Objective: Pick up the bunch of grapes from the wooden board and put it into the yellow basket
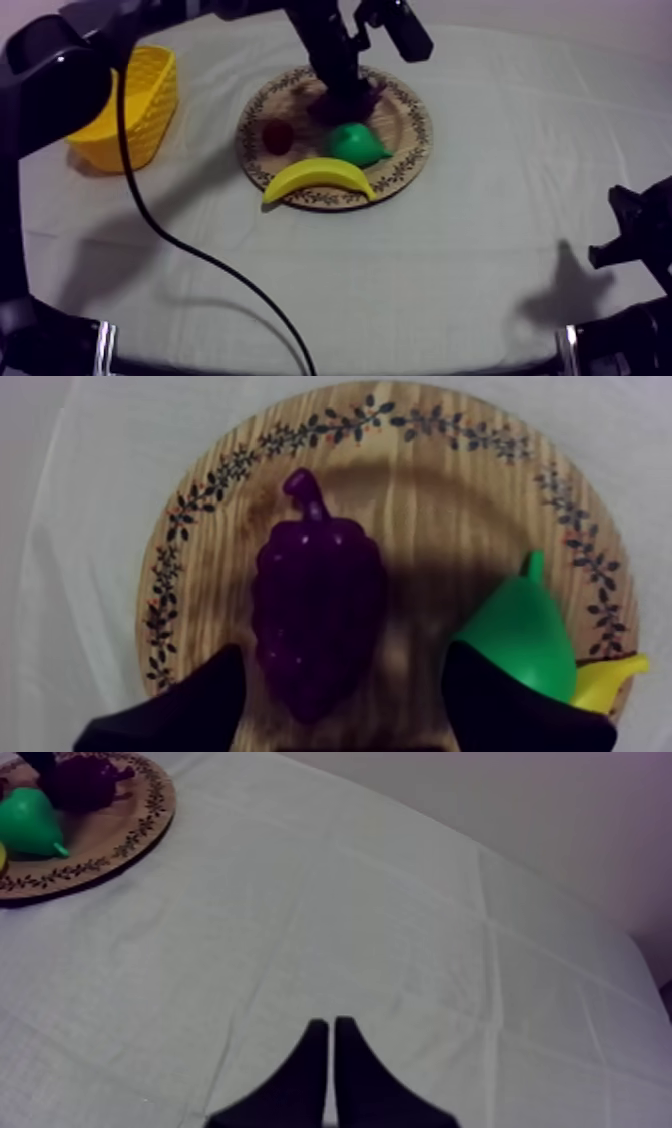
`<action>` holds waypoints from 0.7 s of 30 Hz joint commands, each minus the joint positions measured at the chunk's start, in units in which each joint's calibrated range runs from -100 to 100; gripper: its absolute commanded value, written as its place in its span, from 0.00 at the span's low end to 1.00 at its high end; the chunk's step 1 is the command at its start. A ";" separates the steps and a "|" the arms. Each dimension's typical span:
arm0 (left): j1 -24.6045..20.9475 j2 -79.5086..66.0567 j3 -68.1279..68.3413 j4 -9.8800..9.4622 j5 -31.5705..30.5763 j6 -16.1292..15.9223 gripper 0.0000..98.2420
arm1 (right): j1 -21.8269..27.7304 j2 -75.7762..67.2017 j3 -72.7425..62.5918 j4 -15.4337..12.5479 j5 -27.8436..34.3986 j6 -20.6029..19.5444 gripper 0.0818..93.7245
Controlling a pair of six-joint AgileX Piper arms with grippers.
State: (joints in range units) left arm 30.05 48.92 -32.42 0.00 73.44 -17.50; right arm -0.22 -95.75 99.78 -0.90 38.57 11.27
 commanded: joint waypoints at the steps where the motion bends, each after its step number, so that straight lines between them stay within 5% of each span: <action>1: -0.12 1.74 -1.13 -0.26 0.58 0.10 0.76 | -0.01 0.00 0.00 -0.01 -0.02 -0.03 0.00; 21: -0.43 10.51 -8.68 -0.60 6.31 2.00 0.73 | -0.01 0.00 0.00 -0.01 -0.02 -0.06 0.00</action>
State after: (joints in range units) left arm 29.64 59.20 -40.87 -0.58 79.60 -15.65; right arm -0.22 -95.75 99.78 -0.90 38.57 11.21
